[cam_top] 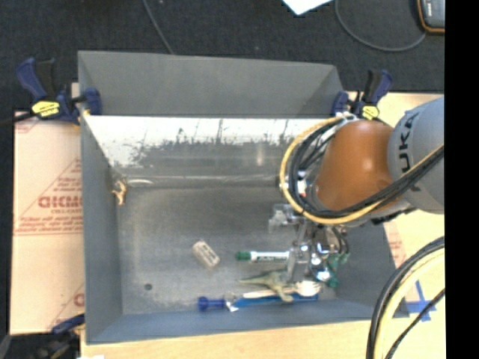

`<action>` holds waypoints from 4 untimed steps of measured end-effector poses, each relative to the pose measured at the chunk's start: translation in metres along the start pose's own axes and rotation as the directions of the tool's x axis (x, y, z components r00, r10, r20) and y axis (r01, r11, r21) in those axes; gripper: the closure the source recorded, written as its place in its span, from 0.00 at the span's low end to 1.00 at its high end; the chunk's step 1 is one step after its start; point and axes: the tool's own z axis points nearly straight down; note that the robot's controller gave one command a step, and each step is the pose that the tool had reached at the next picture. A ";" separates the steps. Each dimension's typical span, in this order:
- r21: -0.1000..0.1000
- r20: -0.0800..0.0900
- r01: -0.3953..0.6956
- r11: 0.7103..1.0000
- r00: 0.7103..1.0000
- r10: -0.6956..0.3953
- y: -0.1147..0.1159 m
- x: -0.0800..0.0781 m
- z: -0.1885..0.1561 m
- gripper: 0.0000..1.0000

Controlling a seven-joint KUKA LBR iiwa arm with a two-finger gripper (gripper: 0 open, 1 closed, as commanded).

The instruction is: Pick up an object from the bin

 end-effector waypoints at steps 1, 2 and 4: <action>0.000 0.000 0.000 1.000 1.000 0.000 0.000 0.000 0.000 0.00; 0.001 0.002 -0.005 1.000 1.000 0.005 -0.028 0.016 0.013 0.00; 0.001 0.003 -0.066 0.998 0.998 0.066 -0.021 0.005 0.027 0.00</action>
Offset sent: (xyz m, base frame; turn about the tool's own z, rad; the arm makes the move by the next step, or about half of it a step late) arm -0.0166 -0.0261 -0.0132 0.0032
